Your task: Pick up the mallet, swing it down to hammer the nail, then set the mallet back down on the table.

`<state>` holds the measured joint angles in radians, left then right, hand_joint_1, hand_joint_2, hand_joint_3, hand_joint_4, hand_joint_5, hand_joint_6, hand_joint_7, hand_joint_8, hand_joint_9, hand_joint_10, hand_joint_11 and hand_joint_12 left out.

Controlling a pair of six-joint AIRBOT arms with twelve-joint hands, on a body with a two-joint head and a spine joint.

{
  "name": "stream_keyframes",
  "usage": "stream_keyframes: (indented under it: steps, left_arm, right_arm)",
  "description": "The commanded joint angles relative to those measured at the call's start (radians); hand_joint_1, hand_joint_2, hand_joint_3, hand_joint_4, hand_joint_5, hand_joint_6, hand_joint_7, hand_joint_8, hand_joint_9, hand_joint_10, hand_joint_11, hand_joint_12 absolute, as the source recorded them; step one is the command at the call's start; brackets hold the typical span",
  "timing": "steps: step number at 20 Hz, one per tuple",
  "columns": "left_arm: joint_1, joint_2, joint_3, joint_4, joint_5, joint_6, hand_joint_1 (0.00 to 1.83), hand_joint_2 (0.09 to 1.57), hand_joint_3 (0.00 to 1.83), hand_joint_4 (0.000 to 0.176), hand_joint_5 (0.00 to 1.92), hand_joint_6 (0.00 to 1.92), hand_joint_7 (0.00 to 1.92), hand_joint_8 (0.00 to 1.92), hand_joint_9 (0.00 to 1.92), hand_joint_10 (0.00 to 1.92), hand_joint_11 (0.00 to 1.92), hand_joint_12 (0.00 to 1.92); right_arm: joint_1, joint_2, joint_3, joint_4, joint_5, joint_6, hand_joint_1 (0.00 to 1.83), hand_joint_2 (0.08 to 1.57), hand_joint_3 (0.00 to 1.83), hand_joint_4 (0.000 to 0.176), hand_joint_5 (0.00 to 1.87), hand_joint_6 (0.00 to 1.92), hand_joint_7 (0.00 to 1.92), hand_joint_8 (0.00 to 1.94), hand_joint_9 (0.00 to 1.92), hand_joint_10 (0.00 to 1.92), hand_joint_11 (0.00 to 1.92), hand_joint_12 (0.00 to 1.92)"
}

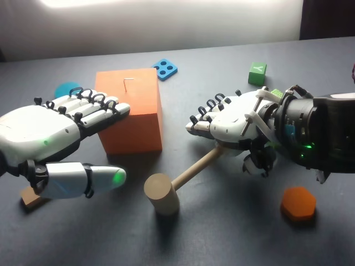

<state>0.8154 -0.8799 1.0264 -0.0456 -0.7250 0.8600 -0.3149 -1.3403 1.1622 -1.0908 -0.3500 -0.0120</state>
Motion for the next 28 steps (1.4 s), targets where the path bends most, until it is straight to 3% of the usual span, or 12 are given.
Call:
stream_keyframes:
  steps: [1, 9, 13, 15, 17, 19, 20, 21, 23, 25, 26, 28]
  left_arm:
    - [0.000, -0.007, 0.004, -0.003, -0.066, -0.003, 0.00, 1.21, 0.00, 0.000, 0.03, 0.00, 0.00, 0.00, 0.00, 0.00, 0.00, 0.00]
    - [-0.001, -0.011, 0.009, -0.003, -0.066, -0.003, 0.00, 1.24, 0.01, 0.000, 0.05, 0.01, 0.03, 0.01, 0.01, 0.00, 0.00, 0.00]
    - [-0.001, -0.012, 0.009, -0.003, -0.066, -0.003, 0.00, 1.25, 0.01, 0.000, 0.05, 0.01, 0.04, 0.01, 0.01, 0.00, 0.00, 0.00]
    - [-0.001, -0.012, 0.009, -0.003, -0.066, -0.003, 0.00, 1.23, 0.00, 0.000, 0.03, 0.00, 0.02, 0.00, 0.00, 0.00, 0.00, 0.00]
    - [-0.001, -0.012, 0.009, -0.003, -0.066, -0.003, 0.00, 1.23, 0.00, 0.000, 0.04, 0.00, 0.03, 0.00, 0.00, 0.00, 0.00, 0.00]
    - [-0.001, -0.012, 0.009, -0.003, -0.066, -0.003, 0.00, 1.23, 0.00, 0.000, 0.04, 0.00, 0.03, 0.00, 0.00, 0.00, 0.00, 0.00]
    - [-0.001, -0.012, 0.009, -0.003, -0.066, -0.003, 0.00, 1.24, 0.00, 0.000, 0.04, 0.00, 0.02, 0.00, 0.00, 0.00, 0.00, 0.00]
    - [-0.001, -0.012, 0.009, -0.003, -0.066, -0.003, 0.00, 1.23, 0.00, 0.000, 0.06, 0.01, 0.04, 0.01, 0.02, 0.01, 0.00, 0.00]
    - [-0.002, -0.012, 0.009, -0.003, -0.066, -0.003, 0.00, 1.23, 0.00, 0.000, 0.05, 0.00, 0.03, 0.00, 0.01, 0.00, 0.00, 0.00]
    - [-0.002, -0.012, 0.009, -0.003, -0.066, -0.003, 0.00, 1.23, 0.00, 0.000, 0.06, 0.01, 0.04, 0.01, 0.02, 0.01, 0.00, 0.00]
    - [-0.002, -0.012, 0.009, -0.003, -0.066, -0.003, 0.00, 1.23, 0.00, 0.000, 0.06, 0.01, 0.05, 0.01, 0.02, 0.01, 0.00, 0.00]
    - [-0.002, -0.012, 0.009, -0.003, -0.066, -0.003, 0.00, 1.24, 0.00, 0.000, 0.05, 0.00, 0.04, 0.01, 0.02, 0.00, 0.00, 0.00]
  right_arm:
    - [0.010, 0.002, 0.001, -0.030, 0.029, -0.003, 1.34, 1.02, 0.00, 0.000, 0.00, 0.00, 0.00, 0.00, 0.00, 0.00, 0.00, 0.23]
    - [0.009, 0.003, 0.001, -0.030, 0.028, -0.006, 1.31, 1.03, 0.01, 0.000, 0.01, 0.00, 0.00, 0.00, 0.00, 0.00, 0.00, 0.29]
    - [0.011, 0.004, 0.001, -0.031, 0.029, -0.009, 1.37, 1.00, 0.00, 0.000, 0.36, 0.02, 0.41, 0.01, 0.38, 0.03, 0.05, 0.90]
    - [0.011, 0.004, 0.001, -0.032, 0.030, -0.011, 1.38, 0.97, 0.00, 0.000, 0.66, 0.05, 0.70, 0.07, 0.75, 0.13, 0.42, 1.12]
    - [0.012, 0.006, 0.001, -0.032, 0.032, -0.013, 1.38, 1.00, 0.00, 0.000, 0.67, 0.49, 0.56, 0.90, 0.63, 1.03, 0.67, 1.21]
    - [0.012, 0.006, 0.001, -0.032, 0.033, -0.013, 1.17, 1.15, 0.01, 0.000, 0.76, 1.18, 0.47, 1.39, 0.56, 1.46, 0.62, 1.53]
    - [0.013, 0.007, 0.001, -0.032, 0.034, -0.014, 1.13, 1.19, 0.01, 0.000, 0.79, 1.26, 0.43, 1.54, 0.49, 1.65, 0.57, 1.72]
    - [0.013, 0.007, 0.001, -0.032, 0.034, -0.014, 1.21, 1.11, 0.00, 0.000, 0.45, 1.55, 0.35, 1.70, 0.44, 1.84, 0.57, 1.88]
    - [0.013, 0.009, 0.001, -0.032, 0.034, -0.014, 1.19, 1.11, 0.00, 0.000, 0.35, 1.72, 0.39, 1.92, 0.55, 1.92, 0.69, 1.92]
    - [0.013, 0.012, -0.002, -0.032, 0.034, -0.015, 1.07, 1.26, 0.01, 0.000, 0.69, 1.43, 0.57, 1.94, 0.74, 1.92, 0.86, 1.92]
    - [0.013, 0.015, -0.005, -0.032, 0.034, -0.018, 0.98, 1.26, 0.00, 0.000, 0.57, 1.66, 0.66, 1.94, 0.84, 1.92, 1.01, 1.92]
    - [0.015, 0.020, -0.013, -0.032, 0.034, -0.023, 0.95, 1.32, 0.00, 0.000, 0.61, 1.58, 0.94, 1.94, 1.15, 1.92, 1.36, 1.92]
